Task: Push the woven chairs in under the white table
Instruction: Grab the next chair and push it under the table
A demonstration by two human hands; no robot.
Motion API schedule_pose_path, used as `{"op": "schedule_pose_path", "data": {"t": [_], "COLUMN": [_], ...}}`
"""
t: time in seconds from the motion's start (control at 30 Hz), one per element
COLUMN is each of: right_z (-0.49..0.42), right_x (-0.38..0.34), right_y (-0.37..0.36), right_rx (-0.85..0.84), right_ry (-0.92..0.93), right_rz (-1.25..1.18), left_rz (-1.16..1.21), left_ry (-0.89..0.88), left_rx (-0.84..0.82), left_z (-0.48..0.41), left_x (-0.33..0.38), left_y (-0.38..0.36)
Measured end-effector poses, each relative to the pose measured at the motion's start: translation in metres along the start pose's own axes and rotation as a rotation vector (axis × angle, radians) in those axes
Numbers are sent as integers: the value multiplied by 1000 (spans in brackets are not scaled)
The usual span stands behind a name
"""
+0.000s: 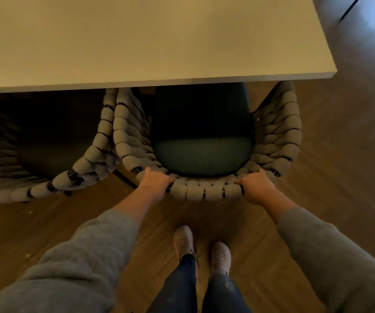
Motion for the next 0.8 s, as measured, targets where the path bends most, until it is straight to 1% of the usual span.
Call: {"op": "schedule_pose_path", "data": {"t": [0.2, 0.5, 0.67, 0.8], "right_z": [19, 48, 40, 28], "right_x": [5, 29, 51, 64], "right_y": [-15, -53, -46, -32], "right_rx": [-32, -33, -14, -4], "right_ry": [15, 29, 37, 34], "right_rz": [-15, -2, -15, -41], "left_rz": [19, 46, 59, 65], "left_ry": [-3, -35, -52, -36], "left_rx": [-10, 6, 61, 72], "left_z": [7, 19, 10, -4], "left_x": [22, 72, 78, 76], "left_y": [-10, -19, 0, 15]}}
Point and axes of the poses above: each hand's wrist, its own z-axis away from the middle knuckle, its own y-axis out of the back of the hand, x = y × z, the point moved 6 cm from there along -z, towards the middle knuckle, and after that the axes turned 14 degrees about -y, right-handed, at the moved point
